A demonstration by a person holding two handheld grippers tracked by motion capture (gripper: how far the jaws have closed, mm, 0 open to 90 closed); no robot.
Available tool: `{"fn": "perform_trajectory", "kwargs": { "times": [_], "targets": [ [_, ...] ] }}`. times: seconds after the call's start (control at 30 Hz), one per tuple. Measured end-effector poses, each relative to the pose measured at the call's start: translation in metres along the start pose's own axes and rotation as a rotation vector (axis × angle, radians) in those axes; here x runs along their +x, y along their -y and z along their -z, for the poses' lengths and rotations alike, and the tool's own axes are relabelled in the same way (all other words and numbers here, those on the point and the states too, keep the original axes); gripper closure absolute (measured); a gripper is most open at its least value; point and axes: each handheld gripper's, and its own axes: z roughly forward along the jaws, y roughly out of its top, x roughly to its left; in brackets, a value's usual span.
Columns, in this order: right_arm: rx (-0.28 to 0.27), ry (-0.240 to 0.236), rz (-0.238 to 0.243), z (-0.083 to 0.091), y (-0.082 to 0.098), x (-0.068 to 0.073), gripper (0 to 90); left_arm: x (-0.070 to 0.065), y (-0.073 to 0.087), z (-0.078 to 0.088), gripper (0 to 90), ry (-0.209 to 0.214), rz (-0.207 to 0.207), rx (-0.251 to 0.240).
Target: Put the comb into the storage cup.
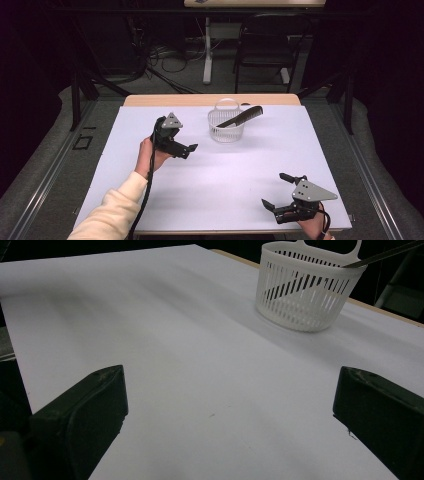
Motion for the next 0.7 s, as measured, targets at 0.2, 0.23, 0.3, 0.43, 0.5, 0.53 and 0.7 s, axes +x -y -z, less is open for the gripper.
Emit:
{"fn": "perform_trajectory", "kwargs": {
  "times": [0.2, 0.23, 0.3, 0.43, 0.5, 0.53, 0.7],
  "targets": [
    [0.006, -0.002, -0.002, 0.0, 0.0, 0.0, 0.5, -0.004, 0.015, 0.011, 0.0, -0.007, 0.01, -0.015],
    [0.006, -0.001, -0.001, 0.0, 0.0, 0.0, 0.4, -0.004, 0.017, 0.013, 0.0, -0.011, 0.013, -0.02],
    [0.008, 0.0, -0.002, 0.0, 0.0, 0.001, 0.4, -0.005, 0.023, 0.017, 0.0, -0.017, 0.02, -0.023],
    [0.006, 0.0, -0.002, -0.001, 0.0, 0.001, 0.5, -0.006, 0.033, 0.025, 0.0, -0.027, 0.027, -0.024],
    [0.008, -0.001, -0.002, -0.001, 0.0, 0.001, 0.5, -0.007, 0.039, 0.028, 0.0, -0.031, 0.039, -0.019],
    [0.008, -0.001, -0.002, -0.001, 0.0, 0.001, 0.5, -0.007, 0.041, 0.03, 0.0, -0.032, 0.04, -0.017],
    [0.009, -0.002, -0.003, -0.001, 0.0, 0.001, 0.5, -0.009, 0.052, 0.04, 0.0, -0.044, 0.053, -0.017]
  ]
}}
